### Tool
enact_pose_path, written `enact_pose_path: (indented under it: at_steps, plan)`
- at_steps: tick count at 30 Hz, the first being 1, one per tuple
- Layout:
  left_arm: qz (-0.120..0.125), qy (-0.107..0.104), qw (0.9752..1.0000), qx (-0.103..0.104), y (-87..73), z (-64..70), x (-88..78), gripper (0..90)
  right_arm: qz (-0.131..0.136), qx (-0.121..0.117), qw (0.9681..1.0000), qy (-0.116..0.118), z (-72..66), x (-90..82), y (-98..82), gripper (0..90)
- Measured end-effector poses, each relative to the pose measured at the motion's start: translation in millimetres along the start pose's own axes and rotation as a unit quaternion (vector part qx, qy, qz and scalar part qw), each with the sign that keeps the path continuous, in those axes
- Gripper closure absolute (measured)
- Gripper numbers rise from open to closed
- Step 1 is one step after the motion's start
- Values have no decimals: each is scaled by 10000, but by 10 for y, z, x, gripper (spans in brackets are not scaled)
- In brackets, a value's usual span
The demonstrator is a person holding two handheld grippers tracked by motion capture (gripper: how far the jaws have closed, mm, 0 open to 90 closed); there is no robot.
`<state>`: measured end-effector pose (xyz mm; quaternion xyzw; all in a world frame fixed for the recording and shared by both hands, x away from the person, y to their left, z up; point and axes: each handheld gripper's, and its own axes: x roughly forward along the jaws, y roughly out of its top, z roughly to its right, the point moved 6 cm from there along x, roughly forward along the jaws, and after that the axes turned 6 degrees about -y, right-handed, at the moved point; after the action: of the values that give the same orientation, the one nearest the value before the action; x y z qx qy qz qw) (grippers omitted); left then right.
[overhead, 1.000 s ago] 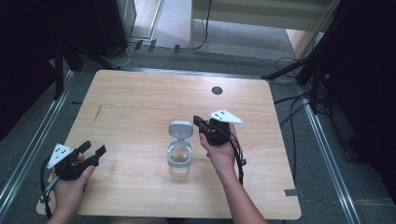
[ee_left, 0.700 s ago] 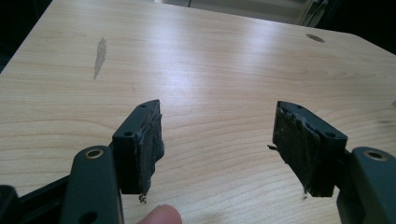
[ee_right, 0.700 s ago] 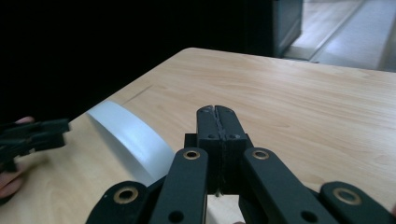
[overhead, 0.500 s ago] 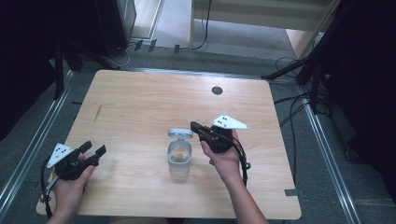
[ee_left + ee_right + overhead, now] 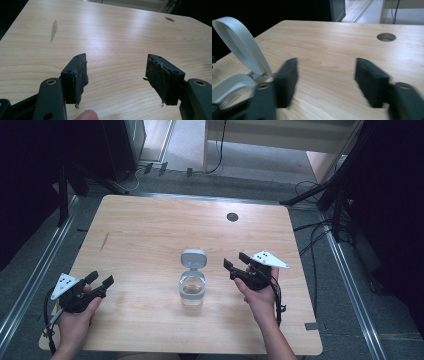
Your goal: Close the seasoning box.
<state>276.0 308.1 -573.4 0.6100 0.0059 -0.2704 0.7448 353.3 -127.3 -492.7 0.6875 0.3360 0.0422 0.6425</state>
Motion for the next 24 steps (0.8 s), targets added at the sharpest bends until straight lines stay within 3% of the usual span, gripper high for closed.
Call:
enact_pose_path:
  at_steps: [3, 6, 12, 19, 22, 24]
  plan:
    - [5, 3, 10000, 5, 0, 3, 0, 350, 67, -10, 9998, 161, -88, 62, 52, 610]
    - [36, -30, 10000, -40, 1, -4, -5, 353, 12, -13, 9992, 402, -312, 209, 156, 765]
    - [40, -58, 10000, -57, 1, -9, -7, 356, 55, -189, 9987, 463, -481, 287, 240, 885]
    - [68, -108, 9999, -103, -1, -13, -19, 356, 29, -435, 9936, 1045, -667, 150, 203, 900]
    - [40, -105, 9999, -89, -2, -11, -17, 358, 75, -587, 9932, 998, -684, 85, 180, 900]
    - [31, -83, 9999, -54, -2, -6, -14, 359, 131, -532, 9945, 889, -624, 48, 193, 900]
